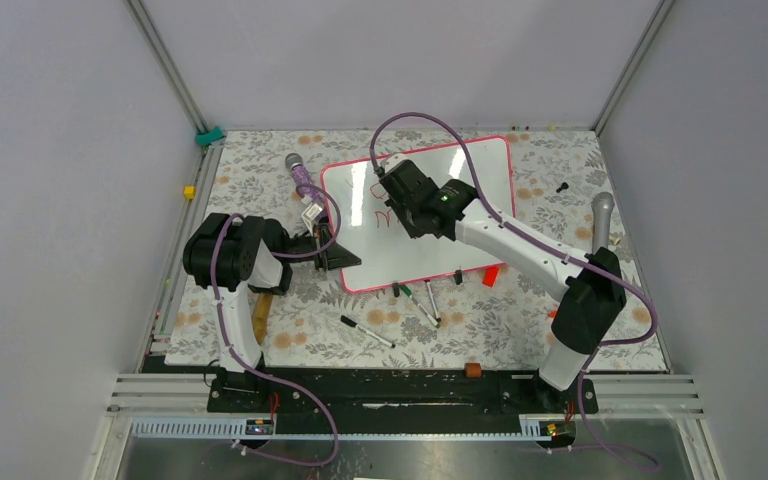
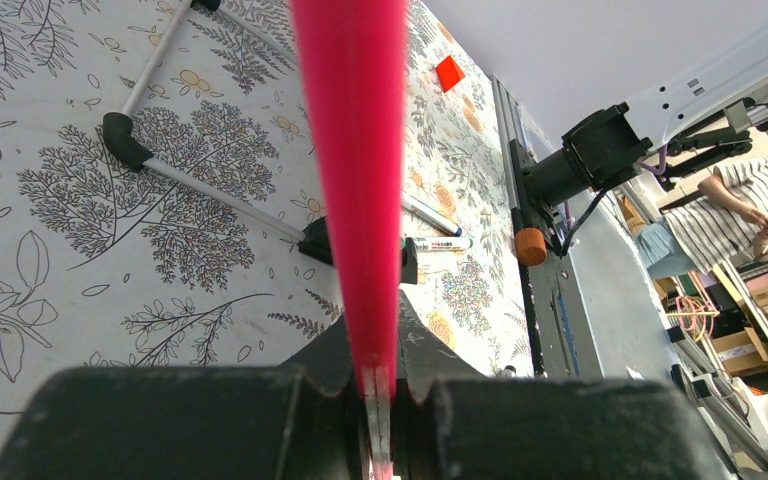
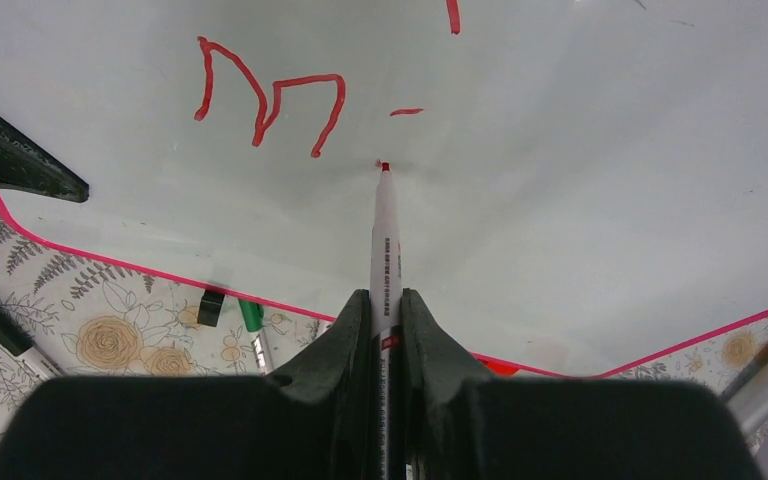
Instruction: Write a sentence on the whiteboard
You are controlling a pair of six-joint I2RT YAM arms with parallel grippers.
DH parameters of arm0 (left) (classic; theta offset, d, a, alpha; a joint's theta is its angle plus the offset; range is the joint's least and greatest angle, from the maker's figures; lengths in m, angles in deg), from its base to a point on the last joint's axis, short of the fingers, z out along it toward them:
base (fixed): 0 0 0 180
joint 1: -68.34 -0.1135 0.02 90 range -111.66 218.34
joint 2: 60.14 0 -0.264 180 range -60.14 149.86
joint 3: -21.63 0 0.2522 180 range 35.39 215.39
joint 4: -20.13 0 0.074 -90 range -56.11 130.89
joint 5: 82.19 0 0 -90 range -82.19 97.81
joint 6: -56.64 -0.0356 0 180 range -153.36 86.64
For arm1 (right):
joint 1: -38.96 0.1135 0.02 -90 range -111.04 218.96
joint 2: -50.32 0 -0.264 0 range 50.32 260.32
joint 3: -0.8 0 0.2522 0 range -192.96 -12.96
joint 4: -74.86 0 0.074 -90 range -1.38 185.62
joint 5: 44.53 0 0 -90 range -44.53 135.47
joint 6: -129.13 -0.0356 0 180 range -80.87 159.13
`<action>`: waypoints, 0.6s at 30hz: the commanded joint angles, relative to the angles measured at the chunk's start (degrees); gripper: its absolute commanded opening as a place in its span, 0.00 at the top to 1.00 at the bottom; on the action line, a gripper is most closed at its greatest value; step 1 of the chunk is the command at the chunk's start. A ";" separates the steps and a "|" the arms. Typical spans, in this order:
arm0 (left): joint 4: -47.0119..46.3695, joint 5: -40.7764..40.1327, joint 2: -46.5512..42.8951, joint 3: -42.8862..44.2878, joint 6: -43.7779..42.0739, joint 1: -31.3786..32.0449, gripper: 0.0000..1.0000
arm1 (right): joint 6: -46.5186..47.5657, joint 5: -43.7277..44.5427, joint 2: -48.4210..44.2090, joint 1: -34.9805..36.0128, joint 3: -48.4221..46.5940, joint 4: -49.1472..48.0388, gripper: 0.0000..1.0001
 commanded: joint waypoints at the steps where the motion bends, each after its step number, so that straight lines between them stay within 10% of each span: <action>1: 0.63 2.23 2.02 -0.06 -3.94 0.94 1.00 | -0.34 2.76 -1.92 -1.19 -2.70 -1.88 1.00; 18: 0.63 2.17 1.99 -0.04 -3.90 0.94 1.00 | 0.27 3.78 -0.67 -1.63 -4.94 -2.07 1.00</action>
